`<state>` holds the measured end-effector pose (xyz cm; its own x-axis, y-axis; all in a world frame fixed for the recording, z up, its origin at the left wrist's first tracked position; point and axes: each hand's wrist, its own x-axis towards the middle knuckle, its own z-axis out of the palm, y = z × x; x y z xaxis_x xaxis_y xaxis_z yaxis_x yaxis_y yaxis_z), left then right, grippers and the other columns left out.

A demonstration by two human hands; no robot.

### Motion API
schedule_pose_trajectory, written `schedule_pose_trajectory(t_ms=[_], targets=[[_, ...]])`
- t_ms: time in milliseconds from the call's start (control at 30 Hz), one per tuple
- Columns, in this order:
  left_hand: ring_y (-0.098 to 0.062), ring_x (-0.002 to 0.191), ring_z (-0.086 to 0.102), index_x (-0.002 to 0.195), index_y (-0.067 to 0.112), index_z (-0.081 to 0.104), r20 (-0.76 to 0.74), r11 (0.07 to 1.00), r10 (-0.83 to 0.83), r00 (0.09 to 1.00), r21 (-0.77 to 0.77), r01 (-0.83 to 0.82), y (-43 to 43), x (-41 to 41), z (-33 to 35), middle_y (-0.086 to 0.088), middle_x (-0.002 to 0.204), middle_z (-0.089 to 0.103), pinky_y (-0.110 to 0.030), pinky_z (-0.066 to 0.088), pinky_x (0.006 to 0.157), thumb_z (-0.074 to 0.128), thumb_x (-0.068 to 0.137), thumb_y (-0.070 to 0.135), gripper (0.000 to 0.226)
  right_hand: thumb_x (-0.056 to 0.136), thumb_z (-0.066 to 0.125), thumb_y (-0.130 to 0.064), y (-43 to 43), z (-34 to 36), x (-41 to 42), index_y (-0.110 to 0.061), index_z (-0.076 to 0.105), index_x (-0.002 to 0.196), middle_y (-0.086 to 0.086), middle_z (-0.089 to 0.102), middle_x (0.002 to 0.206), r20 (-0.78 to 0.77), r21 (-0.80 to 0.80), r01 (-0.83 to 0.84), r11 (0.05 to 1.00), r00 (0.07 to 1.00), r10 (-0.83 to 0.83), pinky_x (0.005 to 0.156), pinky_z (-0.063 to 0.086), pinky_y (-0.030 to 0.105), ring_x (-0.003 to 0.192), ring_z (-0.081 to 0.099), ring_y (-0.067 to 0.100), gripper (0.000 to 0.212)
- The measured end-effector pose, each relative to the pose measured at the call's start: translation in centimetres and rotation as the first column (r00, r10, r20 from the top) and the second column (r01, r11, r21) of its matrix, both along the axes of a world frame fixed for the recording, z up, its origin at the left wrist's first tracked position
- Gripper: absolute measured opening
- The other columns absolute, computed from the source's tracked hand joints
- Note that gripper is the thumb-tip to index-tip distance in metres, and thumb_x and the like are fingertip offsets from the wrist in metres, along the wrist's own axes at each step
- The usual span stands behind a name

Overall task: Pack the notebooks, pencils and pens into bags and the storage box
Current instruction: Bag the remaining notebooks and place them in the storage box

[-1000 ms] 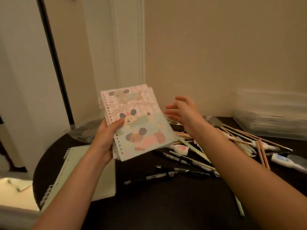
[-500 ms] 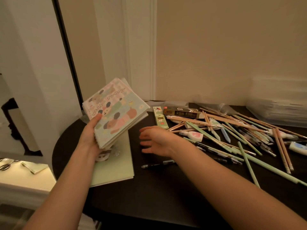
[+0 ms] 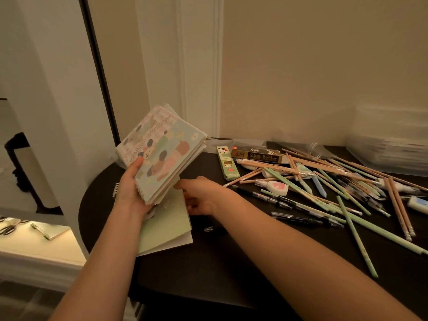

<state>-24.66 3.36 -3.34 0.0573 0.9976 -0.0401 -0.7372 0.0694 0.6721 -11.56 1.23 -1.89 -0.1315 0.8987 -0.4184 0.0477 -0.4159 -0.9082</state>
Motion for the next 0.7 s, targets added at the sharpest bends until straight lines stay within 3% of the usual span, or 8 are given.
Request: schedule_pose_trajectory(t_ms=[100,167,233,333,400,433,500,700], targets=[[-0.019,0.067,0.072,0.105,0.017,0.06,0.007,1.0,-0.004,1.0,0.003,0.004,0.1,-0.2,-0.1,-0.005,0.08,0.074,-0.034,0.059,0.056,0.045,0.096,0.031,0.022,0.091,0.06,-0.022,-0.1,0.0,-0.3,-0.013,0.042,0.114,0.003,0.051,0.088,0.159,0.034,-0.062,0.997,0.986,0.056,0.054,0.038,0.02,0.074,0.049,0.012,0.031],[-0.021,0.072,0.072,0.109,0.017,0.06,0.016,1.0,-0.011,1.0,-0.001,0.011,0.1,-0.3,-0.3,-0.006,0.086,0.074,-0.038,0.059,0.062,0.046,0.095,0.031,0.024,0.09,0.062,-0.022,0.0,-0.2,-0.2,-0.009,0.045,0.123,0.002,0.052,0.088,0.209,0.065,-0.091,0.994,0.975,0.076,0.055,0.042,0.021,0.074,0.051,0.012,0.04],[-0.022,0.076,0.072,0.112,0.017,0.06,0.013,1.0,-0.02,1.0,-0.002,0.02,0.3,-0.4,-0.3,-0.007,0.092,0.073,-0.042,0.057,0.067,0.046,0.095,0.032,0.026,0.088,0.065,-0.018,0.0,-0.4,0.1,-0.005,0.048,0.126,0.006,0.059,0.099,0.213,0.094,-0.107,0.99,0.973,0.085,0.063,0.048,0.024,0.087,0.059,0.018,0.043],[-0.022,0.073,0.072,0.111,0.017,0.059,-0.017,1.0,-0.03,0.999,-0.008,0.03,0.5,-0.5,0.3,-0.007,0.089,0.074,-0.038,0.059,0.058,0.047,0.095,0.031,0.025,0.082,0.071,-0.02,0.0,-0.8,0.0,-0.003,0.058,0.12,0.012,0.061,0.12,0.162,0.166,-0.072,0.983,0.986,0.045,0.081,0.048,0.027,0.113,0.057,0.027,0.043],[-0.021,0.068,0.072,0.111,0.018,0.059,-0.059,0.999,-0.039,0.997,-0.021,0.038,0.6,-0.6,1.1,-0.006,0.083,0.074,-0.034,0.057,0.051,0.048,0.095,0.032,0.024,0.075,0.071,-0.032,0.3,-1.3,0.0,-0.014,0.066,0.108,0.012,0.062,0.119,0.118,0.215,-0.014,0.976,0.993,-0.011,0.095,0.047,0.038,0.116,0.055,0.031,0.038],[-0.021,0.066,0.071,0.113,0.018,0.058,-0.077,0.999,-0.044,0.996,-0.023,0.043,0.6,-0.6,1.6,-0.006,0.082,0.074,-0.033,0.057,0.049,0.048,0.095,0.032,0.026,0.076,0.068,-0.033,0.5,-1.4,0.2,-0.019,0.067,0.099,0.012,0.064,0.114,0.072,0.224,0.017,0.975,0.997,-0.034,0.097,0.048,0.044,0.112,0.057,0.032,0.026],[-0.022,0.068,0.072,0.119,0.018,0.055,-0.085,0.999,-0.041,0.995,-0.009,0.041,0.8,-0.6,2.5,-0.007,0.086,0.074,-0.034,0.056,0.048,0.049,0.094,0.031,0.028,0.09,0.057,-0.022,0.5,-1.1,1.1,-0.021,0.062,0.087,0.011,0.065,0.101,-0.044,0.23,0.082,0.97,0.996,-0.074,0.093,0.05,0.048,0.096,0.062,0.03,0.006],[-0.023,0.07,0.072,0.106,0.02,0.059,-0.09,0.998,-0.035,0.995,0.058,0.041,0.8,1.1,5.2,-0.008,0.088,0.073,-0.034,0.056,0.048,0.047,0.096,0.026,0.017,0.1,0.044,-0.019,0.7,0.0,4.4,-0.014,0.059,0.103,0.01,0.066,0.092,-0.298,0.204,0.231,0.951,0.94,-0.165,0.077,0.053,0.041,0.081,0.064,0.025,0.016]])
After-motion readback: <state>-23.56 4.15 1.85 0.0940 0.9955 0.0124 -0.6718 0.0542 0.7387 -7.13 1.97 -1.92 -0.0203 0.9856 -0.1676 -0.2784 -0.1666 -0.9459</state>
